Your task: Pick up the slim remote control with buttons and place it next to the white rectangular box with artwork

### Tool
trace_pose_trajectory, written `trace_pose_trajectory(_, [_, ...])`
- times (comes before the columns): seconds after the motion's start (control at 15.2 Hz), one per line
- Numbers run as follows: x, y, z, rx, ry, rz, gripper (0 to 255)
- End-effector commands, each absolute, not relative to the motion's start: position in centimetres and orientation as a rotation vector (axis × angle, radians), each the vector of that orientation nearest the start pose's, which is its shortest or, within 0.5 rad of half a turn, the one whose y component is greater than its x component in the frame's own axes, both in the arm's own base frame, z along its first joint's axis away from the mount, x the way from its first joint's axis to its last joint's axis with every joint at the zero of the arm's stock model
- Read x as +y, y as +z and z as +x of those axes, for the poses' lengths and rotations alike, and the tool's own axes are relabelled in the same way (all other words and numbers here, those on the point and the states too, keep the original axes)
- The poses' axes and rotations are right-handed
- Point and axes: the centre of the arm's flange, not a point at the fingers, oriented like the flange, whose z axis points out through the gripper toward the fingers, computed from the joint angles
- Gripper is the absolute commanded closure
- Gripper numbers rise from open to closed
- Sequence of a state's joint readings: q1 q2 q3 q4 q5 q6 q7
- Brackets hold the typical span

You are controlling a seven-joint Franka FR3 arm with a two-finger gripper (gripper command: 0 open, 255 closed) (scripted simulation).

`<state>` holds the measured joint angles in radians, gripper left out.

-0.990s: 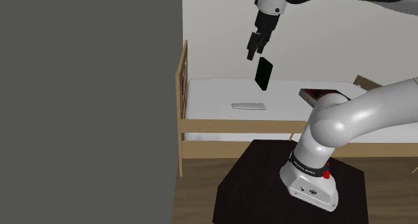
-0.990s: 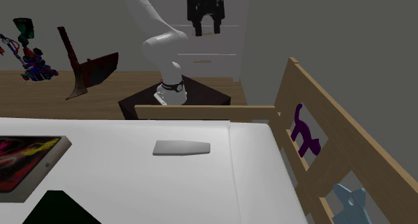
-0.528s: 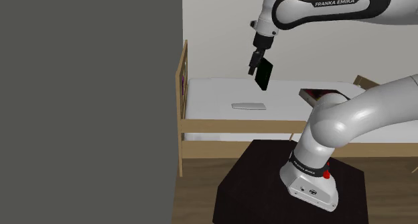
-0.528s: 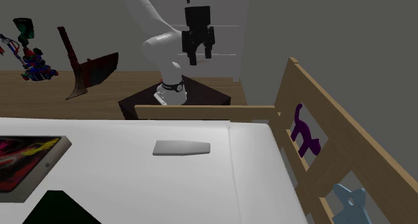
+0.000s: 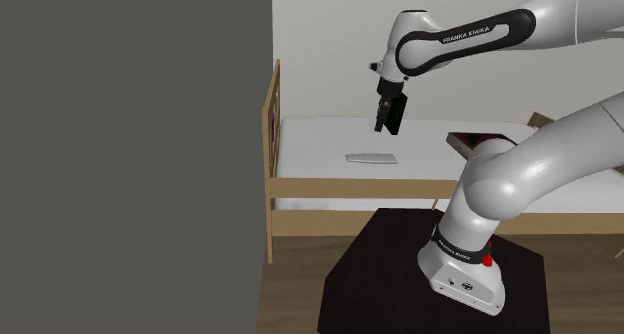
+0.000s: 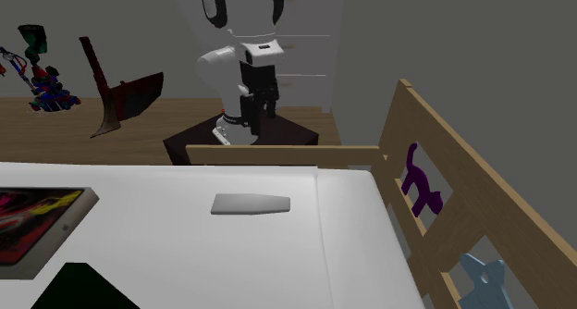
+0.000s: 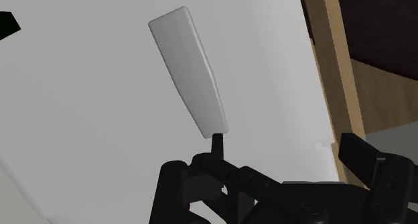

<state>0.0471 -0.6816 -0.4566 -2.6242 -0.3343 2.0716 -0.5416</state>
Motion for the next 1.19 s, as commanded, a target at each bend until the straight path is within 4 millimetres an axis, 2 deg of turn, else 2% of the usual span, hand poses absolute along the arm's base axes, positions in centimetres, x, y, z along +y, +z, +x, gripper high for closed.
trace_pose_trajectory(0.0, [-17.5, 42.8, 33.4, -0.653, -0.109, -3.123, 0])
trace_pose_trajectory(0.79, [-25.8, 29.5, 37.5, -1.078, 0.005, -2.963, 0])
trace_pose_trajectory(1.12, [-26.0, 27.0, 37.6, -1.087, 0.007, -2.958, 0])
